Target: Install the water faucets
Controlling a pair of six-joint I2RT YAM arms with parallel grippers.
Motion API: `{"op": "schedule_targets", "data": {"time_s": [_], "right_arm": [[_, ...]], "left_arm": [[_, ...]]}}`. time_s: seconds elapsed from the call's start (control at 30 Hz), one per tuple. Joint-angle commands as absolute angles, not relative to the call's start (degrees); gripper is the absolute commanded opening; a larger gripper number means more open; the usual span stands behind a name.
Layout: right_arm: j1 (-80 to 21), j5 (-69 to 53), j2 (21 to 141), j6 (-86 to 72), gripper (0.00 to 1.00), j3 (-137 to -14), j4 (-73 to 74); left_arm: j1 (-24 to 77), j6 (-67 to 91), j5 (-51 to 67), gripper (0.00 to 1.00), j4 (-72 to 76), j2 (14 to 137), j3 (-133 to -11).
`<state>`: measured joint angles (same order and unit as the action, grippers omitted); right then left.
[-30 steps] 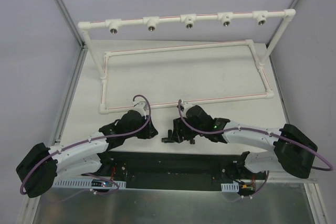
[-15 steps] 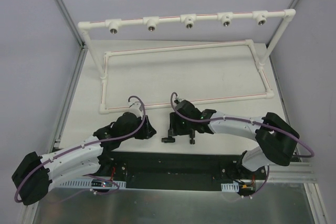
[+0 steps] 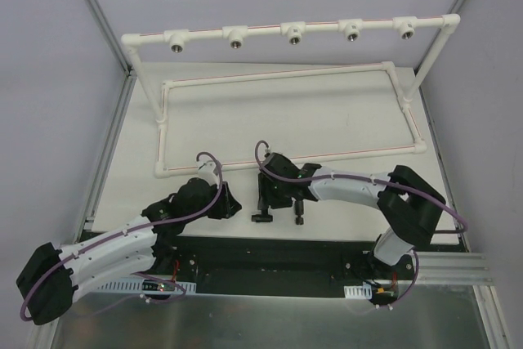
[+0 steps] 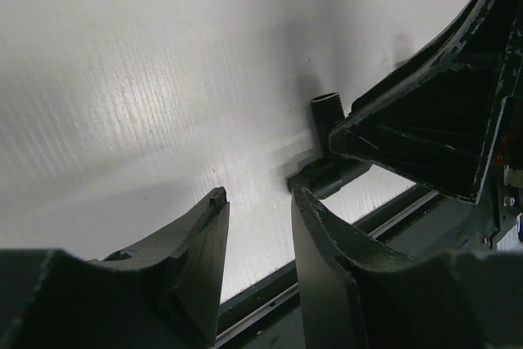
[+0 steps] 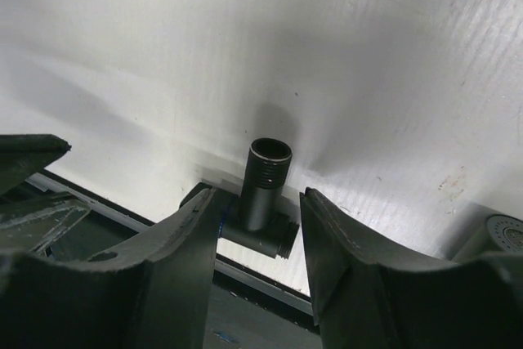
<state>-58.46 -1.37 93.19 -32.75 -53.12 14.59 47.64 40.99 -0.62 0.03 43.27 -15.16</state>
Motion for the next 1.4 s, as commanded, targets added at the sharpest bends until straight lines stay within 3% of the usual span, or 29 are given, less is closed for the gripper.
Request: {"op": "schedule_targets", "data": {"time_s": [0.0, 0.33, 0.67, 0.8, 1.03, 1.37], "right_arm": [[-59.1, 2.5, 95.2, -34.0, 0.49, -57.8, 19.2], [-61.2, 8.6, 99.9, -34.0, 0.44, -64.2, 29.0], [-62.6, 9.6, 102.8, -35.0, 0.42, -66.3, 29.8], [-62.5, 10.2, 103.4, -35.3, 0.35, -66.9, 30.0], [-62.5, 10.0, 101.9, -36.9, 0.01, -65.2, 27.8], [-59.9, 5.0, 94.6, -39.2, 0.0, -65.1, 26.2]], "left_arm": [[47.8, 40.3, -1.9, 0.39, 0.2, 41.9, -14.6], [47.9, 40.3, -2.0, 0.39, -1.0, 40.3, -14.2], [47.8, 40.3, -1.8, 0.39, -1.5, 39.2, -13.7], [47.8, 40.2, -2.0, 0.39, -2.1, 38.1, -13.5], [47.8, 39.3, -1.3, 0.47, -2.5, 37.3, -14.1], [47.8, 34.0, 6.2, 0.61, -0.9, 33.8, -18.6]]}}
